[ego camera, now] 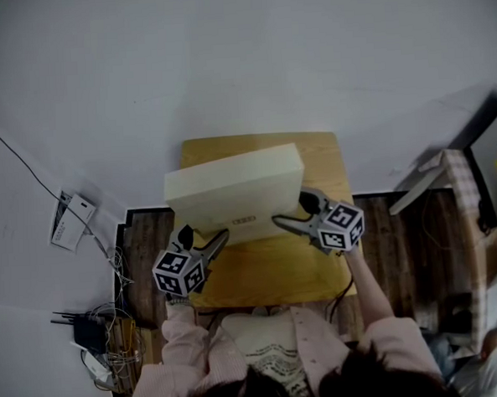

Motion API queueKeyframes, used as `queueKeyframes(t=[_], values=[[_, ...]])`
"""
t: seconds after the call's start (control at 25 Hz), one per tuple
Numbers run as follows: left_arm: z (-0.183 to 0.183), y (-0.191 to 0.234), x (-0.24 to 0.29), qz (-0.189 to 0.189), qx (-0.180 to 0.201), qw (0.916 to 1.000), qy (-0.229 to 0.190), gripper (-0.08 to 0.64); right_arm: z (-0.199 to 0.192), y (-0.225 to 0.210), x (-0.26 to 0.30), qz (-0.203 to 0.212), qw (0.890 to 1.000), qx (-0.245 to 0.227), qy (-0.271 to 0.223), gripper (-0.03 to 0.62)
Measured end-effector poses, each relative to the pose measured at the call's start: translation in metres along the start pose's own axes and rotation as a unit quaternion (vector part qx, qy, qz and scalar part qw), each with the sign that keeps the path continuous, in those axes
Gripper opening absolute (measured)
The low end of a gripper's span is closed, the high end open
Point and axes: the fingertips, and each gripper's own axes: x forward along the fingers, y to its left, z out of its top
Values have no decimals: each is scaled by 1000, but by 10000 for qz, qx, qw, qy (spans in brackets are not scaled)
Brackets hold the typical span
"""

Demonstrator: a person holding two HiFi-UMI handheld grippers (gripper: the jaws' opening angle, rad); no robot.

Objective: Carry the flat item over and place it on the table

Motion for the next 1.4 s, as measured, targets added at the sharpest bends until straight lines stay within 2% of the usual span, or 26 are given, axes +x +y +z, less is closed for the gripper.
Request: queueKeyframes(t=[0.44,0.76,1.4], values=[[-19,5,13,-24,-64,9997,214,382,-23,-9,5,-55,9998,102,150,348],[-24,2,15,5,43,9996,274,382,-36,-8,2,-64,9994,268,210,348],[-28,-5,9,127,234,9992,283,383,-39,-1,-1,94,9997,-55,239,351]])
